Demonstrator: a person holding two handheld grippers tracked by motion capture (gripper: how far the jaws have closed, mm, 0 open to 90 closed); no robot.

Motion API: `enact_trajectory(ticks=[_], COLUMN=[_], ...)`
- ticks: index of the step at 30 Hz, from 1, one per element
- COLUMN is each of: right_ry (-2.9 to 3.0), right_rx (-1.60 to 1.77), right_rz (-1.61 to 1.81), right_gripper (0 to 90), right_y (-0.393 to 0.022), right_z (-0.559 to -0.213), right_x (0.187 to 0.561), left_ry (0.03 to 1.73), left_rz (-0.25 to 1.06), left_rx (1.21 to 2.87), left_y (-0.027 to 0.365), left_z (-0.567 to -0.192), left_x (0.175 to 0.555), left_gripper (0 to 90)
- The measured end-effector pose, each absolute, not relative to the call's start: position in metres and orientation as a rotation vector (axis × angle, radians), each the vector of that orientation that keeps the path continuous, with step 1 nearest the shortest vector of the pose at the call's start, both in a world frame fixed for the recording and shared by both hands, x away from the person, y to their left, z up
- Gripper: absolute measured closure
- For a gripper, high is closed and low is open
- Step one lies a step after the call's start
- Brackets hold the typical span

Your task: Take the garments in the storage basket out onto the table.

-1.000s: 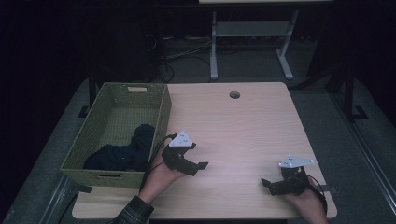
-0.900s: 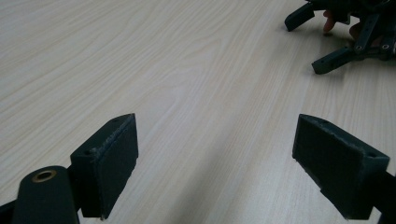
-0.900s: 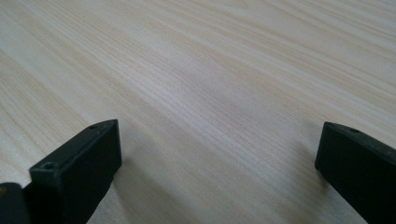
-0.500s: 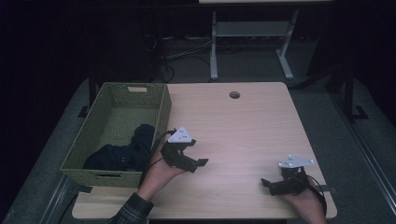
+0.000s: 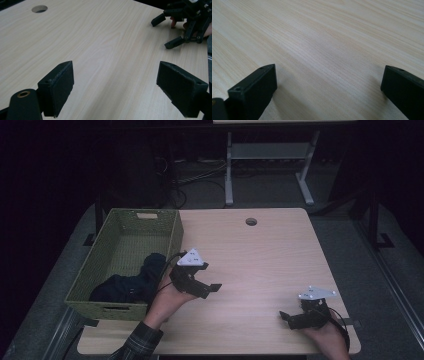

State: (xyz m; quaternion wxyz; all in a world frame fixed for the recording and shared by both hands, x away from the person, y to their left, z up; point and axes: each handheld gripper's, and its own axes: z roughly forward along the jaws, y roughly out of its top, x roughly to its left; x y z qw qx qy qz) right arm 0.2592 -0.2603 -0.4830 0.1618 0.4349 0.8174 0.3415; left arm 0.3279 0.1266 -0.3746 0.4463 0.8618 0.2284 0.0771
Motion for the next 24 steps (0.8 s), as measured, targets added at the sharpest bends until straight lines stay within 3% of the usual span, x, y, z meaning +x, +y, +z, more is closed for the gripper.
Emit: enact_trajectory(ticks=[24], right_ry=[2.334], right_rx=[1.236], right_rz=[0.977], right_gripper=[0.1], right_y=[-0.260], right_z=[-0.483], right_x=[0.259], left_ry=[0.556], left_rz=[0.173], left_rx=[2.179], left_y=[0.156], left_z=[-0.336], left_x=[0.345], left_gripper=[14.3])
